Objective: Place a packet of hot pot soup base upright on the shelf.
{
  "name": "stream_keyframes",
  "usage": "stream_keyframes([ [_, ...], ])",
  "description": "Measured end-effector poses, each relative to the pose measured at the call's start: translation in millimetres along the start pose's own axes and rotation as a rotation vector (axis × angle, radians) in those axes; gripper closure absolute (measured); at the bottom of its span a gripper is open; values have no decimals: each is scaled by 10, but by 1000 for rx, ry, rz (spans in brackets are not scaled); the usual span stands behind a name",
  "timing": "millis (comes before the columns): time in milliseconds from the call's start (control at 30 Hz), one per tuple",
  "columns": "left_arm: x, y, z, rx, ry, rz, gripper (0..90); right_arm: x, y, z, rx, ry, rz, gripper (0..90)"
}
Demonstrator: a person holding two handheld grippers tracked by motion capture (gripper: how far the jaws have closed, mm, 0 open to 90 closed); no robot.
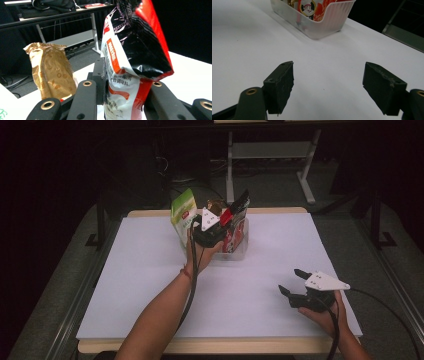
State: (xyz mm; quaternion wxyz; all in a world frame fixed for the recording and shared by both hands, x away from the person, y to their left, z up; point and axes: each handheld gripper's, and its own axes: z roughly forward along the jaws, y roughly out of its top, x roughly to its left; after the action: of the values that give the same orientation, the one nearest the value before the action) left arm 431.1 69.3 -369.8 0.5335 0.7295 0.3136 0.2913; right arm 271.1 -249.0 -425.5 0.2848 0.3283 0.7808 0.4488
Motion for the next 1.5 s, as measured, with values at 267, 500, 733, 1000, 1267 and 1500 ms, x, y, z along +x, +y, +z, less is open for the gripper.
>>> stream_keyframes([
  [267,8,-19,-15,13,-11,39,683,-2,-5,4,4,0,-1,243],
  [500,-9,-20,-9,25,-11,55,679,7,1,-9,-3,3,-4,244],
  [733,-20,-64,-39,48,-40,92,605,8,2,-5,-4,2,-4,246],
  [1000,12,-101,-135,67,-71,114,571,22,6,3,-1,18,-3,263],
  [1267,-19,-114,-195,76,-62,148,557,5,-4,3,0,18,0,266],
  [1500,-4,-150,-242,78,-94,141,563,4,-8,1,2,20,3,267],
])
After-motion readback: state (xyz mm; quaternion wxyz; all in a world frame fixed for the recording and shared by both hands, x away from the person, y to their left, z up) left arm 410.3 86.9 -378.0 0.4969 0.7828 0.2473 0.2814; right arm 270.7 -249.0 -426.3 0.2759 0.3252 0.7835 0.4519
